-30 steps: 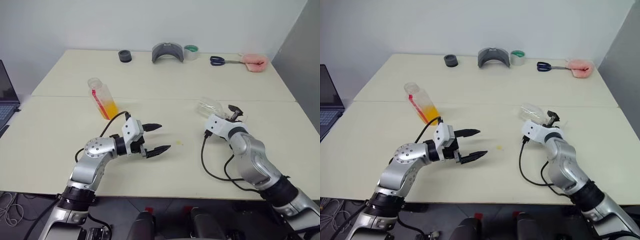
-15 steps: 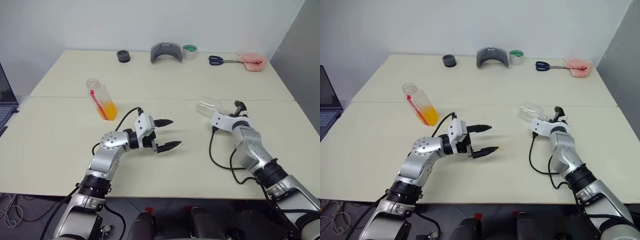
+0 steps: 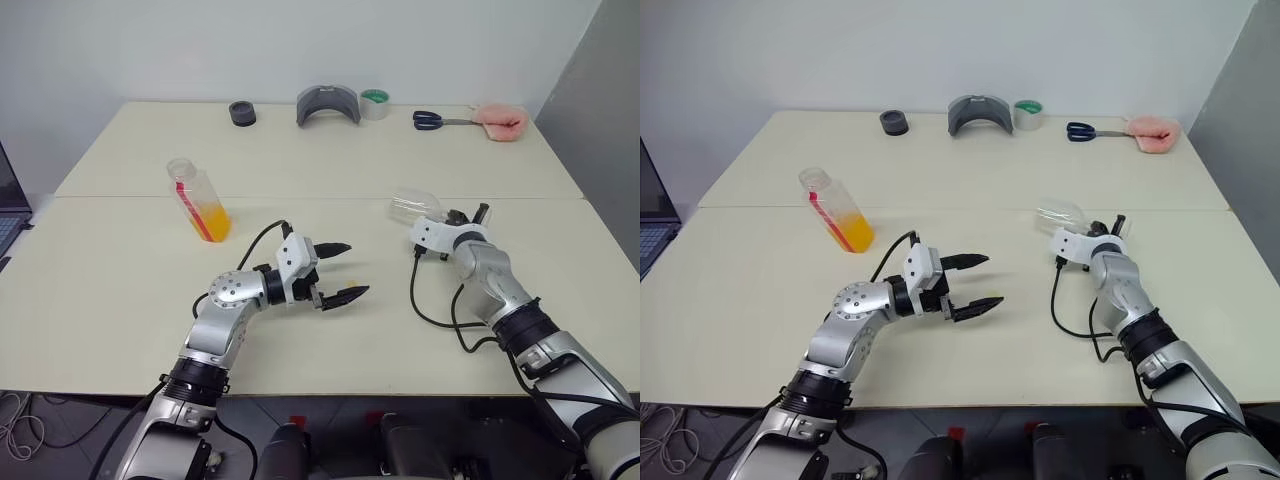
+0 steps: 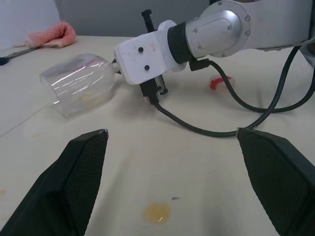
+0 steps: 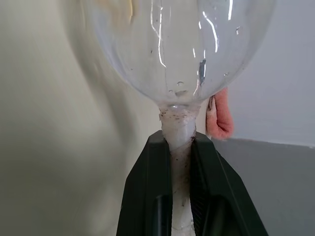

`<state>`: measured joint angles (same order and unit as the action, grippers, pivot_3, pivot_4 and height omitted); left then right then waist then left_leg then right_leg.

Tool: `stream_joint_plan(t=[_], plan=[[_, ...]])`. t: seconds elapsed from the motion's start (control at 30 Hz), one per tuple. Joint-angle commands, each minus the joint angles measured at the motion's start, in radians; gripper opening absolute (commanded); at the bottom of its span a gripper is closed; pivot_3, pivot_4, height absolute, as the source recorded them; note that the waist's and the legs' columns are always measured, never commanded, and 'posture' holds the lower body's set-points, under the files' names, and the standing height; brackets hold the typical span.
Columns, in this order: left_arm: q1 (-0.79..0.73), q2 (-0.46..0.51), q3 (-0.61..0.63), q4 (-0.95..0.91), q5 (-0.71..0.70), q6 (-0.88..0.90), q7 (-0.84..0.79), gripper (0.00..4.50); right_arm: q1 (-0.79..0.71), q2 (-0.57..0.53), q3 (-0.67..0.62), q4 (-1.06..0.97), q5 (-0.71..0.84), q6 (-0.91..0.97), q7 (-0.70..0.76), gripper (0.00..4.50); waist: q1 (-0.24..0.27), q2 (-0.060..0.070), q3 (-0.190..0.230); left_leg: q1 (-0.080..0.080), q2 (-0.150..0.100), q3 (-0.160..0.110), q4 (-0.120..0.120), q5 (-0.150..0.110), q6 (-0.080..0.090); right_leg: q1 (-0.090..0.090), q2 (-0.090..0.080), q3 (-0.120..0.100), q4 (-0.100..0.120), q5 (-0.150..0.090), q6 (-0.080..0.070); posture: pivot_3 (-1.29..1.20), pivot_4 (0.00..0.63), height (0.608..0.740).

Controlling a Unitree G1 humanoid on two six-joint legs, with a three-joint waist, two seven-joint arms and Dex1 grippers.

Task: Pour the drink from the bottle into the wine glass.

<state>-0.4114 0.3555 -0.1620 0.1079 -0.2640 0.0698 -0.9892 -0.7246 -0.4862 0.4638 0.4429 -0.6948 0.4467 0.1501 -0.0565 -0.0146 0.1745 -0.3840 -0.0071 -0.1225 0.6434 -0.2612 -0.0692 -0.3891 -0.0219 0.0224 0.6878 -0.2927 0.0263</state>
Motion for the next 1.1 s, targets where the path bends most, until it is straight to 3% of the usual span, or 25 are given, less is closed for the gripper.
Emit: stream_joint_plan(t=[0.03,0.2,0.27,0.47,0.7,1.0,1.1], plan=[[0.021,0.002,0.017,-0.060,-0.014,0.016,0.025,4.50,-0.011,0.045,-0.168,-0.173,0.108,0.061,0.018,0.15,-0.002,0.000,0.000,0.000,0.000,0.000,0.000,0.000,0.000,0.000,0.000,0.000,0.000,0.000,0.000,0.00,0.150,0.740],[0.056,0.028,0.098,-0.094,-0.063,0.078,0.076,4.50,-0.026,0.256,-0.534,-0.259,0.525,0.144,0.096,0.15,-0.003,0.000,0.000,0.001,0.001,-0.001,0.000,0.000,0.000,0.000,0.001,0.000,0.001,0.000,0.000,0.00,0.150,0.740],[0.078,0.051,0.123,-0.117,-0.077,0.098,0.078,4.50,-0.037,0.321,-0.615,-0.232,0.641,0.151,0.121,0.15,-0.003,0.000,0.000,0.001,0.001,-0.001,0.000,0.000,0.000,0.000,0.001,0.000,0.002,0.000,0.000,0.00,0.150,0.740],[0.149,0.126,0.188,-0.206,-0.125,0.167,0.074,4.50,-0.079,0.424,-0.624,-0.068,0.769,0.030,0.158,0.15,-0.003,0.001,0.001,0.001,0.001,0.000,-0.001,0.000,0.000,0.000,0.001,0.000,0.002,0.000,0.000,0.00,0.150,0.740],[0.184,0.192,0.233,-0.289,-0.169,0.258,0.084,4.50,-0.059,0.482,-0.525,0.069,0.749,-0.166,0.185,0.15,-0.008,0.002,0.001,0.002,0.001,0.000,-0.002,0.000,0.000,0.000,0.001,0.001,0.002,0.000,0.000,0.00,0.150,0.740],[0.182,0.225,0.218,-0.335,-0.212,0.341,0.069,4.50,0.279,0.442,-0.455,-0.307,0.753,-0.059,0.152,0.15,0.006,0.002,-0.001,0.002,0.001,-0.001,-0.002,0.000,0.000,0.001,0.000,0.000,0.000,0.000,0.000,0.00,0.150,0.740],[0.176,0.230,0.221,-0.326,-0.216,0.346,0.064,4.50,0.320,0.450,-0.435,-0.379,0.756,-0.027,0.130,0.15,0.006,0.002,-0.001,0.003,0.001,0.000,-0.002,0.000,0.000,0.001,0.001,0.000,0.000,0.000,0.000,0.00,0.150,0.740]])
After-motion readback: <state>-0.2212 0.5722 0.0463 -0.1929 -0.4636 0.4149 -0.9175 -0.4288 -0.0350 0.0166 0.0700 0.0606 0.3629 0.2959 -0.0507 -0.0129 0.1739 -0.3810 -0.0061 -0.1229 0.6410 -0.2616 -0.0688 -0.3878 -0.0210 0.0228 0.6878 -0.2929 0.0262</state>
